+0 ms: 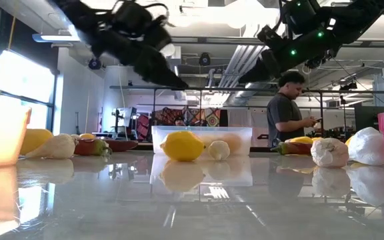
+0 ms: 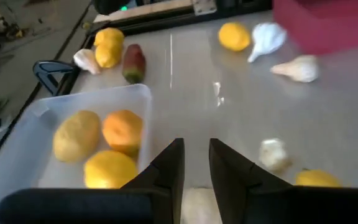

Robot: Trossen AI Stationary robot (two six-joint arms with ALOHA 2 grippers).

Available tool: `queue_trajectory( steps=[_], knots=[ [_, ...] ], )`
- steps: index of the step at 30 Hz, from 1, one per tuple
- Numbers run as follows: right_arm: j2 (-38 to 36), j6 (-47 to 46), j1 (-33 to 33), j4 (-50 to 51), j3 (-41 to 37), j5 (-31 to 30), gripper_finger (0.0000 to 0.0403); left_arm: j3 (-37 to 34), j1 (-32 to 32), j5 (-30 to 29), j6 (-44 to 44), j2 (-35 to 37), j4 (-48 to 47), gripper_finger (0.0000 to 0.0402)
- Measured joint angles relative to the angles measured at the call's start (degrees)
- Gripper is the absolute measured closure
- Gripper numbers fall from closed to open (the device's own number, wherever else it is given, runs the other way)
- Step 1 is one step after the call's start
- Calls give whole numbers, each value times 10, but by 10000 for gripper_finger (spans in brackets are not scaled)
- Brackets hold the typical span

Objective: Sort produce into baskets
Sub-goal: Put the bottom center lemon into the transparent bin

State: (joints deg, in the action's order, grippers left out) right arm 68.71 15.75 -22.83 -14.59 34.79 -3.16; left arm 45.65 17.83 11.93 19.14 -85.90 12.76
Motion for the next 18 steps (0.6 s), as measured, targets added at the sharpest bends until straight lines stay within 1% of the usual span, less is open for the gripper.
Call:
queue_trajectory(
  steps=[2, 4, 8, 13, 15, 18],
  knots=[
    [0, -5, 0, -4, 0, 32, 403, -46, -9, 0, -17, 21, 43, 345],
    [0, -8, 6, -6, 0, 48, 403, -88, -17, 0, -33, 40, 93, 346],
    [0, -29, 29, -6, 0, 50, 403, -158, -29, -1, -51, 60, 189, 346],
    [0, -54, 78, -27, 0, 52, 402, -215, -33, -1, -73, 64, 286, 346],
    [6, -54, 101, -37, 0, 44, 400, -229, -33, -1, -85, 64, 306, 346],
    [23, -54, 133, -44, 0, -5, 389, -235, -33, -1, -81, 64, 306, 346]
  ],
)
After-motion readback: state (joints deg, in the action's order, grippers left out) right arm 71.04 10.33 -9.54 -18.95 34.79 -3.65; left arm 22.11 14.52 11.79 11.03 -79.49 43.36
